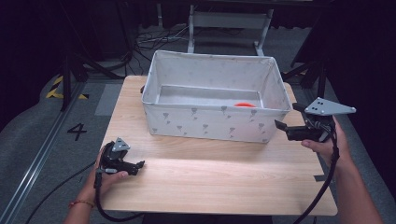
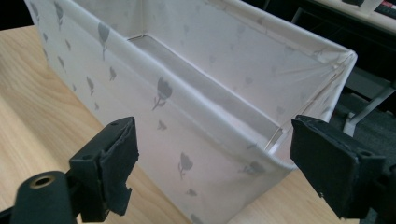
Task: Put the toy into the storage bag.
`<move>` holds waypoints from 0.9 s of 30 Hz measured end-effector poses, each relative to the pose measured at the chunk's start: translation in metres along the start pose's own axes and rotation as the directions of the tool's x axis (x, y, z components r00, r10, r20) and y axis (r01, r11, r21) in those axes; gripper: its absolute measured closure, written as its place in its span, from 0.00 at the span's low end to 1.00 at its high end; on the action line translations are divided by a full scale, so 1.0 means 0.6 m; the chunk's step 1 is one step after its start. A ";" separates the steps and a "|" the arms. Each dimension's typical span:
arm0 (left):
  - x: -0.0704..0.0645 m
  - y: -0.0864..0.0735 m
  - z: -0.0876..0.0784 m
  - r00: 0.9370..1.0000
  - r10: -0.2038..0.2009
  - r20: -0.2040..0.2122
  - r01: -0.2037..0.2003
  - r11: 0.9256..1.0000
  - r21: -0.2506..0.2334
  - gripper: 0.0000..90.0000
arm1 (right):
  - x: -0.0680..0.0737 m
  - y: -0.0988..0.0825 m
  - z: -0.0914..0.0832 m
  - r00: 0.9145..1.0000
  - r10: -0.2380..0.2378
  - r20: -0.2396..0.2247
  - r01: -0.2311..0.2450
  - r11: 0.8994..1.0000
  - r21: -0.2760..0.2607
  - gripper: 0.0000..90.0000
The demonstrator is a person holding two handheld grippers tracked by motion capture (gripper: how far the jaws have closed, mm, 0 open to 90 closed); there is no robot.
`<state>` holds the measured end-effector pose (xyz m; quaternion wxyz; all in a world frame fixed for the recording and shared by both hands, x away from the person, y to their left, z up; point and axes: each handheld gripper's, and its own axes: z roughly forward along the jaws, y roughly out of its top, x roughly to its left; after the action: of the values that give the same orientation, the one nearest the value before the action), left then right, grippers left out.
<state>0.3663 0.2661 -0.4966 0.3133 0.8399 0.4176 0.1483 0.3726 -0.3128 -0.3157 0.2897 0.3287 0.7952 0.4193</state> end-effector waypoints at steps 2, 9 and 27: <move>-0.001 -0.001 -0.001 1.000 -0.006 -0.001 0.006 1.000 0.003 0.01 | 0.003 -0.009 -0.001 1.000 -0.003 0.011 0.003 1.000 0.012 0.18; -0.001 -0.001 0.000 1.000 -0.006 -0.002 0.006 1.000 -0.002 0.01 | 0.001 -0.042 -0.001 1.000 0.010 0.015 -0.010 1.000 0.006 0.18; -0.001 -0.001 0.000 1.000 -0.005 -0.002 0.005 1.000 -0.002 0.01 | 0.002 -0.123 0.027 1.000 -0.021 -0.023 0.024 0.990 0.139 0.21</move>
<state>0.3657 0.2661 -0.4968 0.3140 0.8384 0.4200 0.1485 0.3632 -0.3360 -0.3867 0.2623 0.3347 0.8291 0.3630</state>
